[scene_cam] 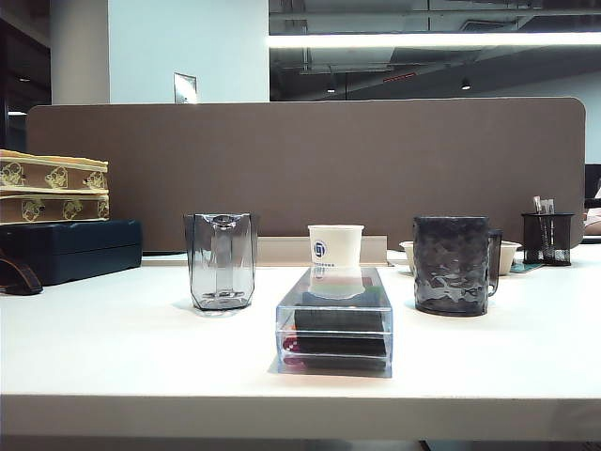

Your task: Pick up the letter "c" and put it in the paper cup.

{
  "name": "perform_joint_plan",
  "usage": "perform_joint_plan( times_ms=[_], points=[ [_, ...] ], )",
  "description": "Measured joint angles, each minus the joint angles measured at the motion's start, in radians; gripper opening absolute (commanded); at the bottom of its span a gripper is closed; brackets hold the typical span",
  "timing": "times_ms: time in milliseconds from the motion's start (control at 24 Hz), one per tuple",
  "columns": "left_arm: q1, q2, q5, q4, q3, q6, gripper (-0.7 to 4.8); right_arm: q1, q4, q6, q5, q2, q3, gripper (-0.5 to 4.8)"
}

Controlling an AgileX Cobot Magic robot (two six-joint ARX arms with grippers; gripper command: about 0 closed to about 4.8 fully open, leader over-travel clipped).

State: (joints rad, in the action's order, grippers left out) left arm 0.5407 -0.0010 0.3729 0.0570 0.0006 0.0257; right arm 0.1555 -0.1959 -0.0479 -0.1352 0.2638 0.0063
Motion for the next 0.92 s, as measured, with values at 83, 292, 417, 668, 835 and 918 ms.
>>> perform_joint_plan(
  times_ms=[83, 292, 417, 668, 835, 918],
  points=[
    [0.000, 0.000, -0.019, 0.005, 0.000, 0.000, -0.05, 0.000, 0.000, 0.000, 0.000, 0.000, 0.000, -0.01],
    [-0.061, 0.000, -0.105, 0.007, 0.000, 0.002, -0.05, 0.000, 0.000, 0.000, 0.000, 0.000, 0.000, -0.01],
    [-0.131, 0.000, -0.166, 0.007, 0.000, 0.015, -0.05, 0.000, 0.000, 0.000, 0.000, 0.000, 0.000, -0.01],
    [-0.281, 0.000, -0.234, 0.008, 0.000, 0.026, -0.05, 0.000, 0.000, 0.000, 0.000, 0.000, 0.000, -0.01],
    [-0.354, 0.001, -0.288, 0.008, 0.000, 0.027, -0.05, 0.000, 0.000, 0.000, 0.000, 0.000, 0.000, -0.01],
    [-0.370, 0.001, -0.298, 0.008, 0.000, 0.027, -0.05, 0.000, 0.000, 0.000, 0.000, 0.000, 0.000, -0.01]
  ],
)
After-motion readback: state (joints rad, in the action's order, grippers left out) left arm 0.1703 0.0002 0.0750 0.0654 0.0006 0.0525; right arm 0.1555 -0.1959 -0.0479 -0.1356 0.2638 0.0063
